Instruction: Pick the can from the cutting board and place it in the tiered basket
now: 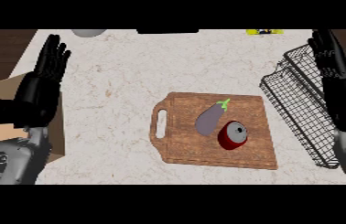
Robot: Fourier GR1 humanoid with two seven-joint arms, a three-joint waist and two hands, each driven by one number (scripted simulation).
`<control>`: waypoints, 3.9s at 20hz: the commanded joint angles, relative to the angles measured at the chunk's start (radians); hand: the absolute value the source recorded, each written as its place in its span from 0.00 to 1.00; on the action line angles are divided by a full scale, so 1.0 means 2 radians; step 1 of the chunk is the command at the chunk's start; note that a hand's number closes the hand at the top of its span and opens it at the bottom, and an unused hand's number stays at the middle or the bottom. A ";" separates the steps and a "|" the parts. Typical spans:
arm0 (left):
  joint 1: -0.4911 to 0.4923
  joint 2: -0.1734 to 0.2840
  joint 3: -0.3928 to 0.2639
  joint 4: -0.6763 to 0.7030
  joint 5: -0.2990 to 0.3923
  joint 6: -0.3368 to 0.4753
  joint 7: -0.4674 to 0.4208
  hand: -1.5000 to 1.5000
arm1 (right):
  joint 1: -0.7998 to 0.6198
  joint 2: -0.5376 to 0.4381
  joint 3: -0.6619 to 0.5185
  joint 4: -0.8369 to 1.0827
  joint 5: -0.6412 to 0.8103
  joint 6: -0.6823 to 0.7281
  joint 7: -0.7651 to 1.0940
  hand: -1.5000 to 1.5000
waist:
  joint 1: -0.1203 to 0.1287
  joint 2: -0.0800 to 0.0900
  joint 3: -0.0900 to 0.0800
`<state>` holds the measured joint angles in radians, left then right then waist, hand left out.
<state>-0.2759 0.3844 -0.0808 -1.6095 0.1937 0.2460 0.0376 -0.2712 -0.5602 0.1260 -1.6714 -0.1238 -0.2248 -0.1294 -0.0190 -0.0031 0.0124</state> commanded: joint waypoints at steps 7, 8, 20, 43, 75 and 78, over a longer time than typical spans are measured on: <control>0.141 -0.038 -0.030 0.074 -0.028 0.037 0.031 0.50 | 0.094 -0.043 -0.102 0.052 0.068 -0.121 0.098 1.00 | -0.039 0.012 -0.012; 0.157 -0.037 -0.030 0.076 -0.025 0.034 0.031 0.50 | 0.093 0.022 -0.137 0.049 0.029 -0.179 0.102 0.00 | -0.030 0.004 -0.007; 0.167 -0.070 -0.053 0.118 -0.053 0.034 -0.011 0.50 | 0.283 0.041 -0.045 -0.215 0.059 -0.170 0.228 0.00 | -0.003 0.000 -0.009; 0.157 -0.104 -0.081 0.120 -0.078 0.042 -0.001 0.50 | 0.104 -0.054 0.183 -0.281 0.393 0.039 0.757 0.00 | 0.023 0.003 -0.008; 0.179 -0.103 -0.065 0.095 -0.075 0.030 0.002 0.50 | 0.002 0.189 0.174 -0.038 0.427 0.249 0.801 0.00 | 0.013 0.001 -0.007; 0.176 -0.089 -0.045 0.115 -0.063 0.011 -0.016 0.50 | 0.009 0.195 0.163 -0.027 0.434 0.251 0.781 0.00 | 0.011 0.001 -0.007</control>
<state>0.0721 0.1919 -0.1909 -1.3982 0.0525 0.2947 0.0215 -0.2302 -0.2014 0.4758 -1.7516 0.7465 0.1737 1.2319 0.0043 -0.0015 -0.0011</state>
